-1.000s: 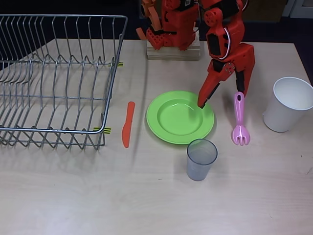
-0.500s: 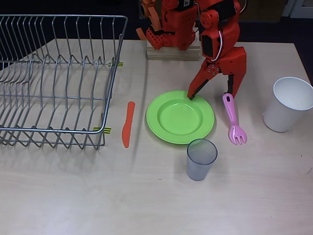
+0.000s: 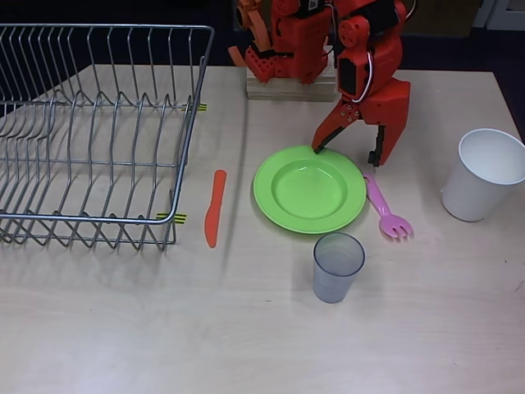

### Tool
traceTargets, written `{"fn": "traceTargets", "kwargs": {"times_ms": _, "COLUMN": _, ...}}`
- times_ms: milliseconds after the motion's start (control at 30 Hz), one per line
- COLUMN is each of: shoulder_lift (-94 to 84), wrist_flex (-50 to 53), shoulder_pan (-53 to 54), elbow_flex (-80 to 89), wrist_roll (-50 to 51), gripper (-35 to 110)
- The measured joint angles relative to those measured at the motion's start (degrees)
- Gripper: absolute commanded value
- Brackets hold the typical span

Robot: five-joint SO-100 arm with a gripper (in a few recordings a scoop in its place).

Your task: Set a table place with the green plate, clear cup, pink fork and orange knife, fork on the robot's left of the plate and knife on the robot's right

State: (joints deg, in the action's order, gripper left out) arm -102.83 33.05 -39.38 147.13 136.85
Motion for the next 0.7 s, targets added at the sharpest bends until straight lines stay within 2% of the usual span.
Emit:
{"fn": "traceTargets", "kwargs": {"times_ms": 267, "shoulder_lift": 0.7, "wrist_flex": 2.9, "shoulder_pan": 2.5, "elbow_flex": -2.0, "wrist_roll": -4.8, "gripper": 45}}
{"fn": "traceTargets", "kwargs": {"times_ms": 533, "shoulder_lift": -4.7, "wrist_flex": 12.3, "shoulder_pan": 5.3, "elbow_flex": -5.9, "wrist_roll": -17.1, "gripper": 42}}
{"fn": "traceTargets", "kwargs": {"times_ms": 700, "shoulder_lift": -13.5, "wrist_flex": 13.4, "shoulder_pan": 6.2, "elbow_flex": -6.4, "wrist_roll": -37.8, "gripper": 41}}
